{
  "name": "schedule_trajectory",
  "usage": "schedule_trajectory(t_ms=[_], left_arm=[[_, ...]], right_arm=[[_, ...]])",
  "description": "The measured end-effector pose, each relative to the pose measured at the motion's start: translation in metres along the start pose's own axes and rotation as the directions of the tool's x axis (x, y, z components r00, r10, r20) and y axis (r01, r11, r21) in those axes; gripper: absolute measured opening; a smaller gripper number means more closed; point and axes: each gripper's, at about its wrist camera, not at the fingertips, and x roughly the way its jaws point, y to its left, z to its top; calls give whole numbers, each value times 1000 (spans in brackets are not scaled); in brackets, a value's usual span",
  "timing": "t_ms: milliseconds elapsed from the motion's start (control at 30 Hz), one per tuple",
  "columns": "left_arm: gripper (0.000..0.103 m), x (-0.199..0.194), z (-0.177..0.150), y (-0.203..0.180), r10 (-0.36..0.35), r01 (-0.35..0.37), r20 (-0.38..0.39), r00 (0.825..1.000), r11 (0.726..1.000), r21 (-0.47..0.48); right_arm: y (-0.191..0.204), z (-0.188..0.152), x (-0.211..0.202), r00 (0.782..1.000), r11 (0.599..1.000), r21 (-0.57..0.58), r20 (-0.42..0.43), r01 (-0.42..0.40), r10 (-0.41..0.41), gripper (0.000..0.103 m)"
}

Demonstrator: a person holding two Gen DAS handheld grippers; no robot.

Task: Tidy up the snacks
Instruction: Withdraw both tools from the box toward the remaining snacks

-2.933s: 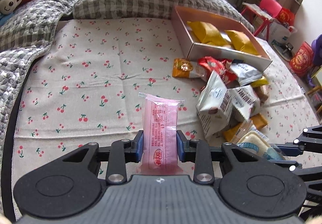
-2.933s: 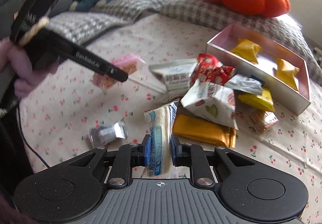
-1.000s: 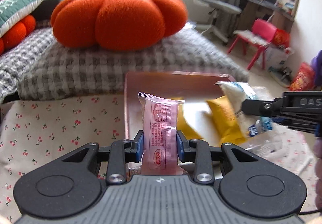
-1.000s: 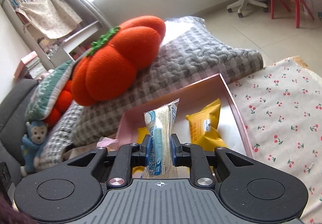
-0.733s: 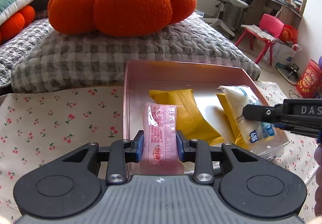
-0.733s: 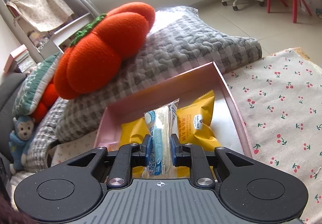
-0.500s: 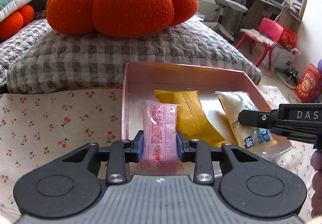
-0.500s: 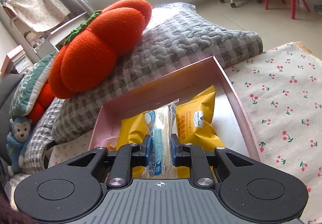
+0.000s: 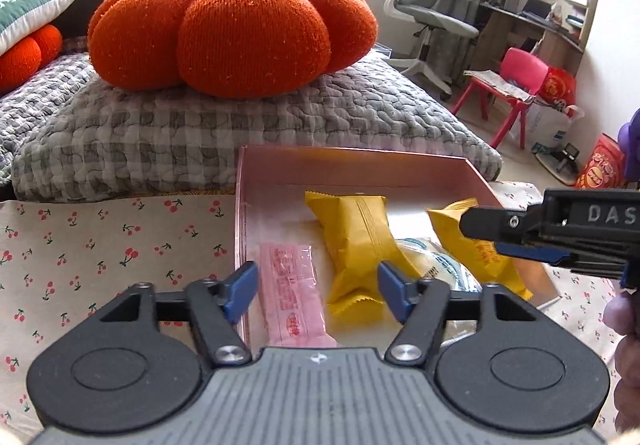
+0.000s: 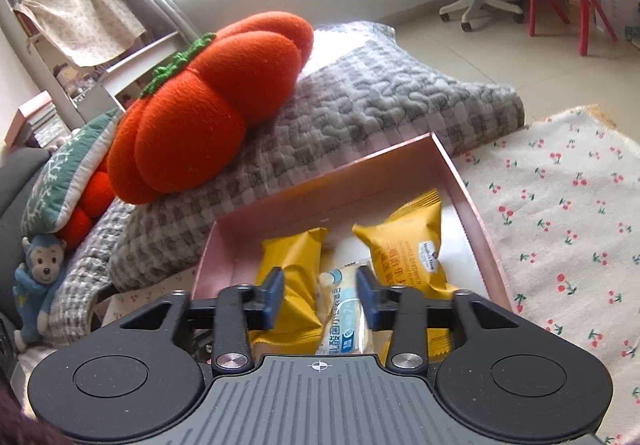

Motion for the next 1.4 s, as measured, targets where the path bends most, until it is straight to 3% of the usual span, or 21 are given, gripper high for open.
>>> schedule_trajectory(t_ms=[433, 733, 867, 1100, 1400], left_arm=[[90, -42, 0, -6, 11, -10, -11, 1000, 999, 40], [98, -71, -16, 4, 34, -33, -27, 999, 999, 34], [102, -82, -24, 9, 46, -45, -40, 998, 998, 32], [102, -92, -44, 23, 63, -63, -75, 995, 998, -4], [102, -109, -69, 38, 17, -18, -111, 994, 1000, -7]], right_arm=[[20, -4, -54, 1000, 999, -40, 22, 2, -1, 81], [38, -20, -86, 1000, 994, -105, 9, -2, 3, 86], [44, -30, -98, 1000, 990, -137, 14, -8, 10, 92], [52, -53, -108, 1000, 975, -221, 2, -13, 14, 94], [64, -89, -119, 1000, 929, -370, -9, -19, 17, 98]])
